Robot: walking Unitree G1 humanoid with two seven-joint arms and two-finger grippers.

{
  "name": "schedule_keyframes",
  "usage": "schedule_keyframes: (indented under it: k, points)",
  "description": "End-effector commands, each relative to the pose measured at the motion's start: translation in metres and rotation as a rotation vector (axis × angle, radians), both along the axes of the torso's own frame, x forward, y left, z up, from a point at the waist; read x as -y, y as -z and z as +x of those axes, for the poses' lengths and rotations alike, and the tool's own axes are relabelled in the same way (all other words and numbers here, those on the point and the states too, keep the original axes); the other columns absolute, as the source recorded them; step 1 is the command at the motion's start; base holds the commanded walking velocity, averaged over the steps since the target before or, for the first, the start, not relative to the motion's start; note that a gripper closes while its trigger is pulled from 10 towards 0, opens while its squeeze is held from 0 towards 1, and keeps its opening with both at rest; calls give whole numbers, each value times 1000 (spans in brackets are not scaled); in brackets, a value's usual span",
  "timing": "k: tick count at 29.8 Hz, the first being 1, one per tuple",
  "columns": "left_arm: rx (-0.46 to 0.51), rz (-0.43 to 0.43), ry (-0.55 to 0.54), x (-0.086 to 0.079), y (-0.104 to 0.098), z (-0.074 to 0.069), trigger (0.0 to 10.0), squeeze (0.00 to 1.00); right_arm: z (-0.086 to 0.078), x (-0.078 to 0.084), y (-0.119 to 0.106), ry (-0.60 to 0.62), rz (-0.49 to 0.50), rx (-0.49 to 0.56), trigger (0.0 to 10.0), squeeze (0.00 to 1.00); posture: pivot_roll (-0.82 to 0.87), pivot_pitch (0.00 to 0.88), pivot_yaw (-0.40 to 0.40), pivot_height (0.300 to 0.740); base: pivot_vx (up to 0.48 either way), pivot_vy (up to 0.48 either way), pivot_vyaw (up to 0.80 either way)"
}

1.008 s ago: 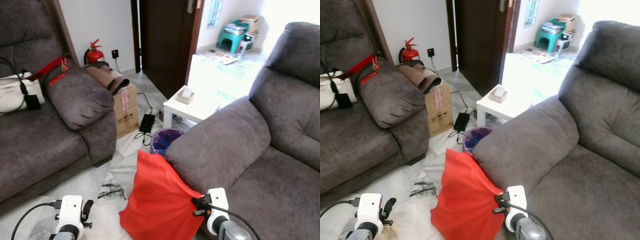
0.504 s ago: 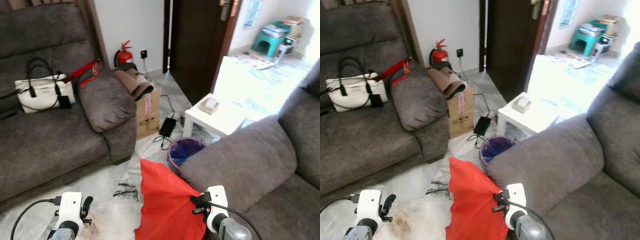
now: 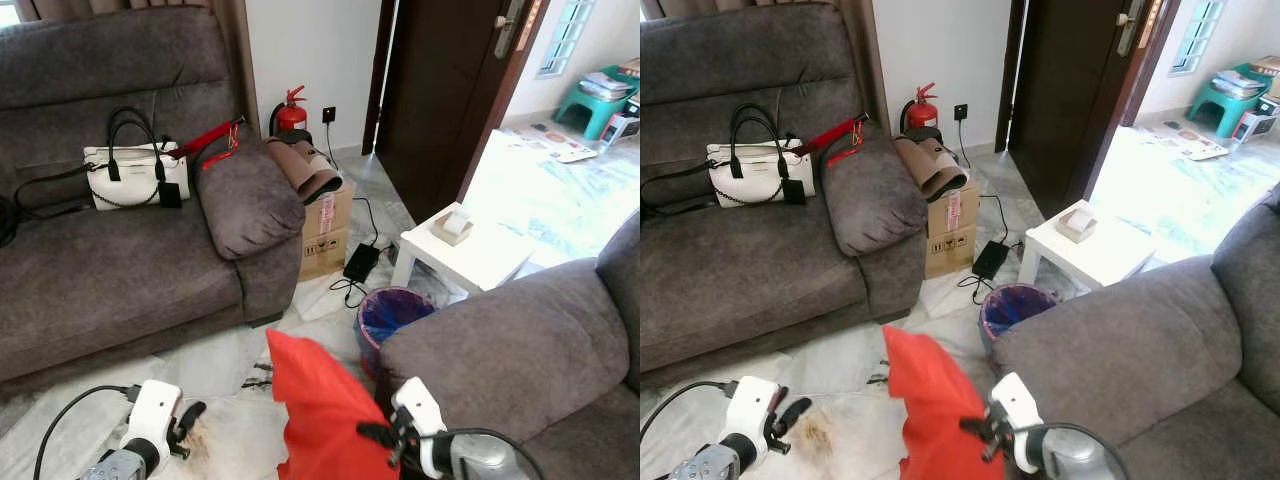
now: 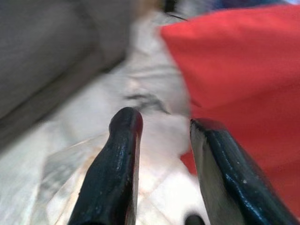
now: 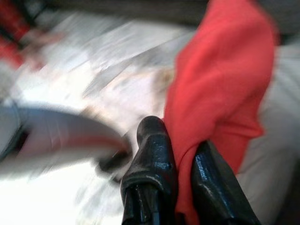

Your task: Move the pillow to the sofa from floor

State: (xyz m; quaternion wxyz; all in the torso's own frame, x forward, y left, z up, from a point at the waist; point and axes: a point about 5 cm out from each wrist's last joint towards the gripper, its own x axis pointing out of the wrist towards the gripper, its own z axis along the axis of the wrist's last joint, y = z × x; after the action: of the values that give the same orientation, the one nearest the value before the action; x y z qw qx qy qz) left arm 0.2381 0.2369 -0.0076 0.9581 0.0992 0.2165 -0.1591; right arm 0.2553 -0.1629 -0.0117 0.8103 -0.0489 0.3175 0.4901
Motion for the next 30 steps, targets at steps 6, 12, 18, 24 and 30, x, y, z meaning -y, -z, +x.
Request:
schedule_keyframes:
  k: [6, 12, 18, 24, 30]
  points:
    - [-138, 2, 344, 7, -6, -10, 10000, 1000, 7, -10, -19, -238, 58, -2, 10000, 0, 220, 0, -26, 740, 0, 0, 0]
    - [-231, 18, 540, 13, -15, -11, 10000, 1000, 0, -16, -18, -363, 55, -18, 10000, 0, 214, 0, -25, 740, 0, 0, 0]
    - [-273, 44, 684, 20, -26, -9, 10000, 1000, -6, -15, -19, -448, 53, -45, 10000, 0, 205, 0, -19, 740, 0, 0, 0]
    - [-292, 198, 794, 19, -32, -4, 10000, 1000, -12, -12, -27, -579, 18, -33, 10000, 0, 193, 0, -13, 740, 0, 0, 0]
    - [-258, 358, 852, 18, -27, -2, 10000, 1000, -25, -3, -31, -693, -32, -34, 10000, 0, 186, 0, -12, 740, 0, 0, 0]
